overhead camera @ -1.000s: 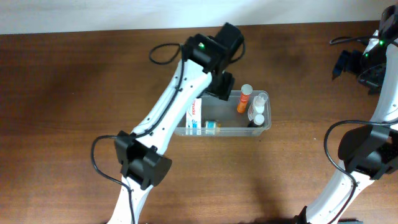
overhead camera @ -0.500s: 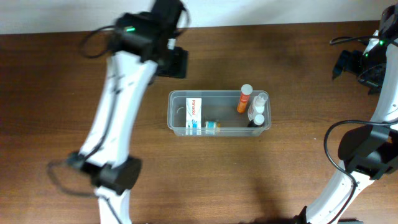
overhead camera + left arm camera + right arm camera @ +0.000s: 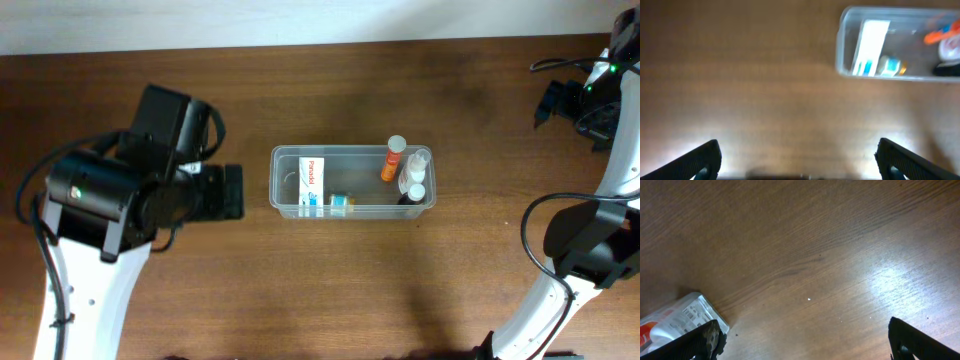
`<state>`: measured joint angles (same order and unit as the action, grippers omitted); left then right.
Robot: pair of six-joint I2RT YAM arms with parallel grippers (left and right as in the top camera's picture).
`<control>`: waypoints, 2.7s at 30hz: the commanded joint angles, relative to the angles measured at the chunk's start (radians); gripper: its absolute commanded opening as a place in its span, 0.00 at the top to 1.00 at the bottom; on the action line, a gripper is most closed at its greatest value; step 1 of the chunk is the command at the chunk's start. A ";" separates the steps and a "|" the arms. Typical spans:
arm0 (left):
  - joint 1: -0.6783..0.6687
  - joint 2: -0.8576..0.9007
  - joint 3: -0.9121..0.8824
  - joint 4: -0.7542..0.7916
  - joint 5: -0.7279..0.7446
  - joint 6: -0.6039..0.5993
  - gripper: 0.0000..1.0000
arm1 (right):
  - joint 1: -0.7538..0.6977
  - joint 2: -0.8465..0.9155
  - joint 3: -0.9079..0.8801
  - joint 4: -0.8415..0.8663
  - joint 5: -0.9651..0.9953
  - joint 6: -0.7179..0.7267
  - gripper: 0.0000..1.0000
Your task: Pack container
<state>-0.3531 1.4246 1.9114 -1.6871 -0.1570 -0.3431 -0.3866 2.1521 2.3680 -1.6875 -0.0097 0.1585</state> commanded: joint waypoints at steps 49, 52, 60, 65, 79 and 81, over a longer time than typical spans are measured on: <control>0.179 -1.111 -1.603 1.340 0.059 0.428 0.01 | 0.000 -0.016 -0.006 0.000 -0.005 0.008 0.02; 0.201 -1.198 -1.647 1.343 0.060 0.428 0.01 | 0.000 -0.016 -0.006 0.000 -0.005 0.008 0.02; 0.265 -1.355 -1.723 1.382 0.084 0.427 0.01 | 0.000 -0.016 -0.006 0.000 -0.005 0.008 0.02; 0.287 -1.378 -1.735 1.419 0.092 0.427 0.01 | 0.000 -0.016 -0.006 0.000 -0.005 0.008 0.01; 0.313 -1.419 -1.788 1.618 0.121 0.427 0.01 | 0.000 -0.016 -0.006 0.000 -0.005 0.008 0.02; 0.312 -1.419 -1.819 1.683 0.136 0.427 0.01 | 0.000 -0.016 -0.006 0.000 -0.005 0.008 0.02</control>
<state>-0.0452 0.0143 0.1349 -0.0456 -0.0566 0.0650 -0.3866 2.1521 2.3653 -1.6875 -0.0097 0.1581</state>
